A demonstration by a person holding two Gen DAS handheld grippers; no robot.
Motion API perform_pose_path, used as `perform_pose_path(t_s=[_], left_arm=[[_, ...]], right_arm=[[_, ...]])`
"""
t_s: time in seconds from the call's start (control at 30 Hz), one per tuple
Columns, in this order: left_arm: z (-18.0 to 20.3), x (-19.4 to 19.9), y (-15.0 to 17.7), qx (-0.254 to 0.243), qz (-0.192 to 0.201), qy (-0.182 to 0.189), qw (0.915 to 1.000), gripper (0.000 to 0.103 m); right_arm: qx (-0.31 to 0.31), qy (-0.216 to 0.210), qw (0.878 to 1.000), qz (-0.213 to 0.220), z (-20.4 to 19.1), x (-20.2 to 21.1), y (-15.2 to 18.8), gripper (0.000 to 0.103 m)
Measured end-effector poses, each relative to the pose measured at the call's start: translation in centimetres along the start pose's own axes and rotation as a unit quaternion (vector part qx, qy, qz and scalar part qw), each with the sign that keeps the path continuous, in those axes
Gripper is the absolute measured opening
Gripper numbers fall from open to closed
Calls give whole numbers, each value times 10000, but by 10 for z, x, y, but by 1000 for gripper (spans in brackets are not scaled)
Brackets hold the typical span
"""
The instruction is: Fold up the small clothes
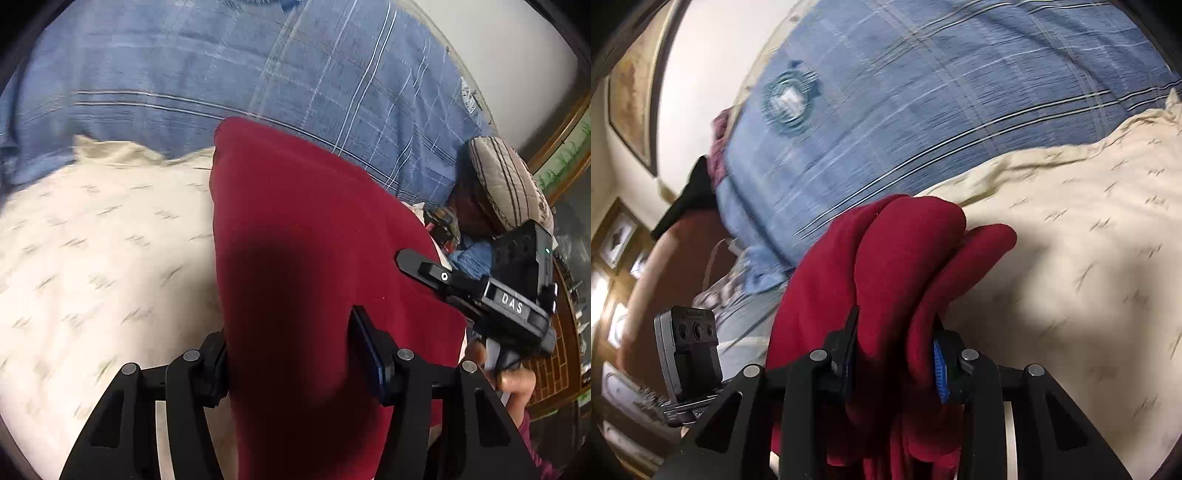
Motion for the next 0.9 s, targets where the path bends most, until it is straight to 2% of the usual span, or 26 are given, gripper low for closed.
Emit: perform_pose_path(t_s=[0.07,0.1,0.13,0.2,0.3,0.43,0.57,0.63,0.73,0.8,0.9], left_arm=[[-8,16,20,110,20,-199,9997,56],[-13,18,29,154,11,-325,9994,56],[-18,18,38,162,-22,-467,9988,56],[-35,9,58,120,-153,-874,9960,56],[-47,9,71,115,18,-1050,9944,61],[-41,18,68,-95,363,-1371,9899,63],[-34,28,75,-395,588,-1754,9820,65],[-29,33,82,-469,669,-1880,9788,65],[-26,50,90,-493,849,-2073,9733,71],[-24,63,96,-547,981,-2210,9688,72],[-15,77,104,-559,1136,-2258,9659,72]], right_arm=[[97,-49,9998,-187,-11,-9,19,38],[193,88,9992,-344,-12,-18,29,40],[268,269,9982,-474,-11,-25,37,43],[582,1014,9903,-744,-2,-36,57,45],[1047,1333,9844,-463,-16,-16,65,48],[1661,1226,9784,-81,-62,21,74,48],[2261,1134,9674,-143,-97,15,94,39],[2631,1646,9505,-165,-89,2,106,32],[2472,2391,9387,-235,-47,-17,107,31],[2209,2371,9455,-310,-30,-24,107,31],[2004,2148,9557,-200,-35,-16,106,39]])
Point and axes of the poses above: each gripper's, at about its wrist camera, not at the fingertips, and x roughly against the way its jaws point, z to its right, y to its underside, the point moved 9 cm from there along -x, roughly the way its jaws point, and after that the axes turned 2 degrees about y, right-handed, at the moved point
